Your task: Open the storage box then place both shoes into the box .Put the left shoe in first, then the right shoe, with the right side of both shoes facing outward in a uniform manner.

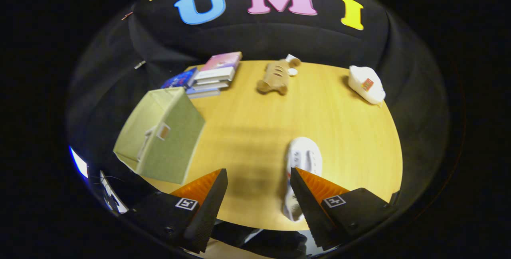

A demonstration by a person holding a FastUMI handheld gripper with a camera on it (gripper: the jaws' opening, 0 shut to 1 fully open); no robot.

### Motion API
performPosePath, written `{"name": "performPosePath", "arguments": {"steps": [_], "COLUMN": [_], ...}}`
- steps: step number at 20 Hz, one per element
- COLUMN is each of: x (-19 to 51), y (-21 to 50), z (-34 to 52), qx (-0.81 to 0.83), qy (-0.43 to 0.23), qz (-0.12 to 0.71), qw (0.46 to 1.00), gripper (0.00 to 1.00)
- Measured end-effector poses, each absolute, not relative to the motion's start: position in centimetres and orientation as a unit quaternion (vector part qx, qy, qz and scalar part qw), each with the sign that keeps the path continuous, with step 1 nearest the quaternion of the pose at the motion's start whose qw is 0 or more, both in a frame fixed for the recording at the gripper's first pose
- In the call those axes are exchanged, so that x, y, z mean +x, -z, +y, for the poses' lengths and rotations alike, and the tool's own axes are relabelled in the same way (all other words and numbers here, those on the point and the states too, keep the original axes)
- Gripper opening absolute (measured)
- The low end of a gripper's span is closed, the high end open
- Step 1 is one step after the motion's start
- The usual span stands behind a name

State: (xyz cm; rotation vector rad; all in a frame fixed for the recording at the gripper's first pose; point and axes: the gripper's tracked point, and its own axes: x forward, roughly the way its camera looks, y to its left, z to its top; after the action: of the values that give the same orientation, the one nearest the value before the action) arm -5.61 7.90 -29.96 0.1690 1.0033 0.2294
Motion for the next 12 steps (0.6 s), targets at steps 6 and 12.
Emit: {"name": "performPosePath", "arguments": {"steps": [6,12], "x": [-8.3,-5.5], "y": [37.7,42.1], "z": [1.6,0.2], "qx": [0.028,-0.014], "qy": [-0.059,-0.043], "qz": [0.527,0.525], "qw": [0.848,0.850], "gripper": [0.90,0.77]}}
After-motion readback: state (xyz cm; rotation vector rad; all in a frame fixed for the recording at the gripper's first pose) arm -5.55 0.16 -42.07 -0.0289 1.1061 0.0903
